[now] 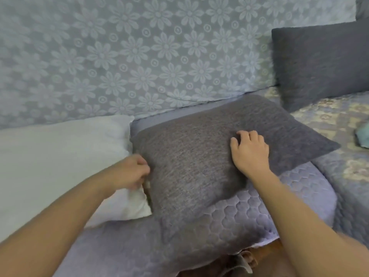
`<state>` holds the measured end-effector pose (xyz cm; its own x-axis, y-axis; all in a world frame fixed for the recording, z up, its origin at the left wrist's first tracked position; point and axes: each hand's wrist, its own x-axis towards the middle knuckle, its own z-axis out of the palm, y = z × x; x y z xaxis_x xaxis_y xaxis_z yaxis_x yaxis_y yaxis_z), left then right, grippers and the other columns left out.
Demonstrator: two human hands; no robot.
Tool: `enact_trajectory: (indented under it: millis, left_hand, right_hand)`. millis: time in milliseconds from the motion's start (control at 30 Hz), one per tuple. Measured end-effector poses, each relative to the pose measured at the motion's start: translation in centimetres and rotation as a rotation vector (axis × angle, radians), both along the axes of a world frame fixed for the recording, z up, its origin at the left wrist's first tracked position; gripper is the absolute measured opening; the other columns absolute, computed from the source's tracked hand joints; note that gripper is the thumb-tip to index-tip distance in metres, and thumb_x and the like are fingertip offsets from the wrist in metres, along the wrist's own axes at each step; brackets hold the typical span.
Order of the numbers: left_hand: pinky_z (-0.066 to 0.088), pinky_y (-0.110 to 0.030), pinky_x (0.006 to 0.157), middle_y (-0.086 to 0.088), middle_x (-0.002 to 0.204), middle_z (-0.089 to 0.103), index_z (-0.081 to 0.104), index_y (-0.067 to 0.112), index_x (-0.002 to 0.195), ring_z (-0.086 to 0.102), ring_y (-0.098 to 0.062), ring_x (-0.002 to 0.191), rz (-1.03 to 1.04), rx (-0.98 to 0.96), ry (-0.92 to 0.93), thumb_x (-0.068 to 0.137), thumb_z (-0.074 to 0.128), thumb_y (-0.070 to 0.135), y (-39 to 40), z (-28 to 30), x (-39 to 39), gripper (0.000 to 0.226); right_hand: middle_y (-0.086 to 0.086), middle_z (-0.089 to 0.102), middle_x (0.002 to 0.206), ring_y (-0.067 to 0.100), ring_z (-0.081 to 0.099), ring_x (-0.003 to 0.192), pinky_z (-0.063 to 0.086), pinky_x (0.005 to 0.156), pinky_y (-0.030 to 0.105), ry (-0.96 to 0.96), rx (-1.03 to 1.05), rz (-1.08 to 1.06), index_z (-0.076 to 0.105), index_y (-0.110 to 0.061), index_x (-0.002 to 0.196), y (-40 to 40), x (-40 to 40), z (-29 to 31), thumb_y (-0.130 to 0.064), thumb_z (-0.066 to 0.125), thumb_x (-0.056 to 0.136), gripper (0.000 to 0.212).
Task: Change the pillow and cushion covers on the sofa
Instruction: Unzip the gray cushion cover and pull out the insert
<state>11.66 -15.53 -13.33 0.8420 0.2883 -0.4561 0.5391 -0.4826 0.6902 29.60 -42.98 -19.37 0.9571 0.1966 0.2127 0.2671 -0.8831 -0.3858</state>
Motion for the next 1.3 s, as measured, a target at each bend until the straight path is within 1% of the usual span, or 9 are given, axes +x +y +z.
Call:
enact_trajectory:
  millis: [133, 233, 300, 433, 533, 700, 900, 1067, 1300]
  left_hand:
    - [0.053, -0.036, 0.077, -0.002, 0.122, 0.061, 0.051, 0.027, 0.129, 0.061, -0.021, 0.101, 0.551, -0.553, 0.033, 0.084, 0.065, 0.068, 0.3, -0.4, 4.5, 0.062]
    - [0.056, -0.042, 0.082, -0.011, 0.116, 0.067, 0.056, 0.014, 0.126, 0.065, -0.027, 0.103, 0.805, -0.736, -0.135, 0.071, 0.085, 0.058, 0.6, -2.4, 8.1, 0.075]
    - [0.061, -0.040, 0.073, -0.013, 0.111, 0.072, 0.063, 0.010, 0.123, 0.071, -0.026, 0.094, 0.867, -0.617, -0.411, 0.066, 0.091, 0.042, -0.3, -1.3, 10.7, 0.071]
    - [0.058, -0.029, 0.088, 0.008, 0.105, 0.075, 0.067, 0.029, 0.104, 0.071, -0.006, 0.097, 0.625, -0.142, -1.049, 0.081, 0.082, 0.029, -5.9, 8.0, 11.3, 0.028]
    - [0.056, -0.022, 0.090, 0.014, 0.109, 0.072, 0.063, 0.032, 0.107, 0.069, 0.001, 0.101, 0.508, -0.060, -1.219, 0.083, 0.083, 0.026, -6.3, 11.0, 7.6, 0.032]
    - [0.052, -0.009, 0.080, 0.034, 0.093, 0.068, 0.062, 0.040, 0.102, 0.065, 0.014, 0.096, 0.368, -0.076, -0.864, 0.069, 0.089, 0.021, -3.0, 4.4, 0.6, 0.046]
    - [0.044, 0.002, 0.070, 0.038, 0.084, 0.067, 0.058, 0.041, 0.099, 0.059, 0.025, 0.084, 0.365, -0.077, -0.699, 0.069, 0.088, 0.021, -5.2, -1.6, -2.6, 0.047]
    - [0.041, 0.002, 0.085, 0.027, 0.119, 0.059, 0.059, 0.034, 0.125, 0.055, 0.026, 0.101, 0.310, -0.031, -0.727, 0.066, 0.083, 0.037, -5.5, -1.2, -2.5, 0.063]
    - [0.045, -0.013, 0.096, 0.038, 0.123, 0.055, 0.051, 0.059, 0.116, 0.053, 0.009, 0.121, 0.198, 0.307, -0.797, 0.090, 0.071, 0.027, -6.0, 0.3, -2.6, 0.046]
  right_hand:
    - [0.017, 0.059, 0.102, 0.039, 0.052, 0.099, 0.042, 0.083, 0.050, -0.162, -0.043, -0.139, 0.059, -0.006, 0.099, 1.7, -1.9, -1.8, -0.036, 0.042, 0.091, 0.036]
    - [0.017, 0.057, 0.093, 0.038, 0.051, 0.091, 0.041, 0.076, 0.049, -0.209, 0.063, -0.193, 0.058, -0.006, 0.090, 2.3, -2.9, -2.5, -0.030, 0.044, 0.089, 0.028]
    - [0.020, 0.056, 0.099, 0.040, 0.051, 0.094, 0.041, 0.076, 0.050, -0.256, 0.236, -0.231, 0.059, -0.004, 0.094, 2.2, -2.7, -2.5, -0.025, 0.044, 0.091, 0.026]
    - [0.025, 0.049, 0.125, 0.041, 0.045, 0.115, 0.034, 0.099, 0.043, -0.236, 0.731, -0.233, 0.055, 0.001, 0.120, 1.7, -1.1, 0.8, -0.014, 0.044, 0.094, 0.033]
    - [-0.001, 0.031, 0.143, 0.010, 0.045, 0.119, 0.039, 0.102, 0.025, -0.088, 0.911, -0.074, 0.036, -0.017, 0.146, 0.8, -1.4, 3.9, -0.018, 0.048, 0.102, 0.046]
    - [-0.029, 0.022, 0.145, 0.010, 0.046, 0.130, 0.048, 0.103, 0.041, 0.109, 0.831, 0.140, 0.017, -0.042, 0.154, 1.0, -4.1, 3.1, -0.029, 0.053, 0.101, 0.065]
    - [-0.016, 0.015, 0.156, 0.019, 0.041, 0.136, 0.045, 0.107, 0.049, 0.118, 0.768, 0.113, 0.013, -0.043, 0.154, 1.3, -6.4, 1.4, -0.029, 0.054, 0.099, 0.069]
    - [-0.004, 0.032, 0.138, 0.014, 0.052, 0.110, 0.055, 0.088, 0.042, -0.030, 0.778, 0.080, 0.035, -0.022, 0.147, 0.9, -7.6, 2.7, -0.017, 0.058, 0.094, 0.058]
    - [-0.002, 0.058, 0.107, 0.019, 0.048, 0.101, 0.041, 0.091, 0.032, -0.410, 0.451, 0.726, 0.067, -0.016, 0.126, 6.1, -13.5, 6.9, -0.038, 0.063, 0.094, 0.039]
